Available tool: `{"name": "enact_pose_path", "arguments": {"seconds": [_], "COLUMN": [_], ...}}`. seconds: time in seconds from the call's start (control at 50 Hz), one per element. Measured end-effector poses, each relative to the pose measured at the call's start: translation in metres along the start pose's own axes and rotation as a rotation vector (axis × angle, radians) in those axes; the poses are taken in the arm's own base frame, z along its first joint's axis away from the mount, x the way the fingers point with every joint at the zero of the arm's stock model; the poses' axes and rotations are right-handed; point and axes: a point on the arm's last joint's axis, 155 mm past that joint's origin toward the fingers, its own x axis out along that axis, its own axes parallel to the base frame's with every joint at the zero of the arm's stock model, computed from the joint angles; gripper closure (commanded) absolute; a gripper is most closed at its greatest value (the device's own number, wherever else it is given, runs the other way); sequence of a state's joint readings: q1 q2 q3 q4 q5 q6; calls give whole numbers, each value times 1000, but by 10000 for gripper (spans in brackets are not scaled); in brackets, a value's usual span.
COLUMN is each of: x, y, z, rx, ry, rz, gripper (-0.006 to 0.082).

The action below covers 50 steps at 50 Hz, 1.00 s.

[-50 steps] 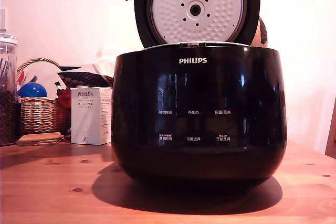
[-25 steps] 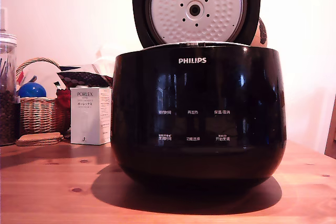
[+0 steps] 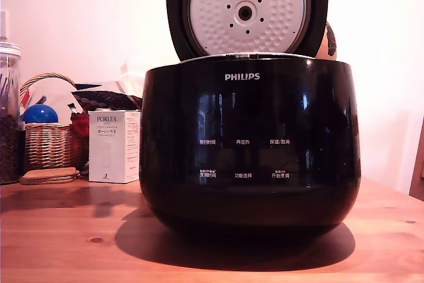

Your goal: Close the rice cooker by pressing the lid down with medium force

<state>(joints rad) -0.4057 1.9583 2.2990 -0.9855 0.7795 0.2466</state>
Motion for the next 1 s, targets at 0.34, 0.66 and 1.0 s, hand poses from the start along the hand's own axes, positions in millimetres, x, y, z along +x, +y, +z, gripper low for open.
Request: {"name": "enact_pose_path", "arguments": {"seconds": [0.34, 0.66, 1.0], "x": [12, 31, 29], "y": [1, -21, -36], "z": [-32, -63, -70], "rx": [-59, -85, -67], "ry": [74, 161, 127], "rz": [-19, -67, -48], "gripper": [791, 791, 791]}}
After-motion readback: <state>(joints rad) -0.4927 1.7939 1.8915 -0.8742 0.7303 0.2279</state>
